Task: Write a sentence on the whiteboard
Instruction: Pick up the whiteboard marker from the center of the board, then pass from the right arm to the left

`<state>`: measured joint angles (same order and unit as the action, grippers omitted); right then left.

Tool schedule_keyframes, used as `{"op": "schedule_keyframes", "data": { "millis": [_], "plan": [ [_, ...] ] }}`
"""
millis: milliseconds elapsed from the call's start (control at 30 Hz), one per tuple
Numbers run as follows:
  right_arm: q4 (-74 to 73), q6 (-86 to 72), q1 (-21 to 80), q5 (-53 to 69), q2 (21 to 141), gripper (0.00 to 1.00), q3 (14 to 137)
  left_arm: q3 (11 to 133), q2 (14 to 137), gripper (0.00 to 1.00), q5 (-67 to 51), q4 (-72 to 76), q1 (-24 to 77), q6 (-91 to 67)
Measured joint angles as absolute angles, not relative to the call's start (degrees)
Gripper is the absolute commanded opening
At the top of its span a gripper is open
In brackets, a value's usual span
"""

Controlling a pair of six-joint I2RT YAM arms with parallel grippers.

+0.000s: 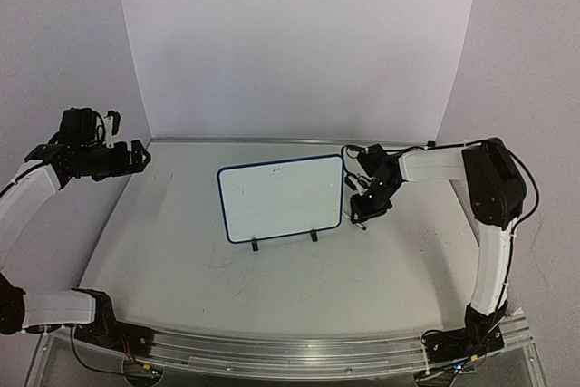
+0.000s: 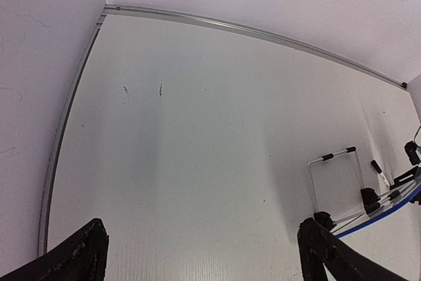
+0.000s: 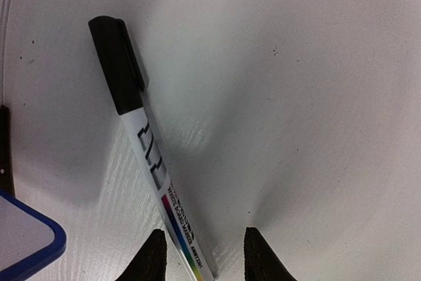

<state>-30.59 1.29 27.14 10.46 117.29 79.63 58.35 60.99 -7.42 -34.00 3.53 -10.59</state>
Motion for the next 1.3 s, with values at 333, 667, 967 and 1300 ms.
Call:
{"op": "schedule_keyframes", "data": {
  "millis": [333,667,967,1300],
  "plan": [
    [-31.37,2.11,29.48,5.44,119.18,0.25,81.76,58.35,60.99,1.0,-7.42,-34.0,3.53,-10.79],
    [-31.35,1.47,29.94,4.94,119.26,0.0,81.85,58.35,60.99,0.99,-7.49,-34.0,3.53,-10.92],
    [-31.6,-2.21,29.81,0.46,117.96,0.0,81.61,58.35,60.6,0.99,-9.85,-33.29,3.53,-10.86],
    [-32.8,-5.43,31.11,-3.99,92.74,0.0,80.86,59.04,60.63,0.93,-19.08,-32.95,3.7,-12.51]
  ]
}}
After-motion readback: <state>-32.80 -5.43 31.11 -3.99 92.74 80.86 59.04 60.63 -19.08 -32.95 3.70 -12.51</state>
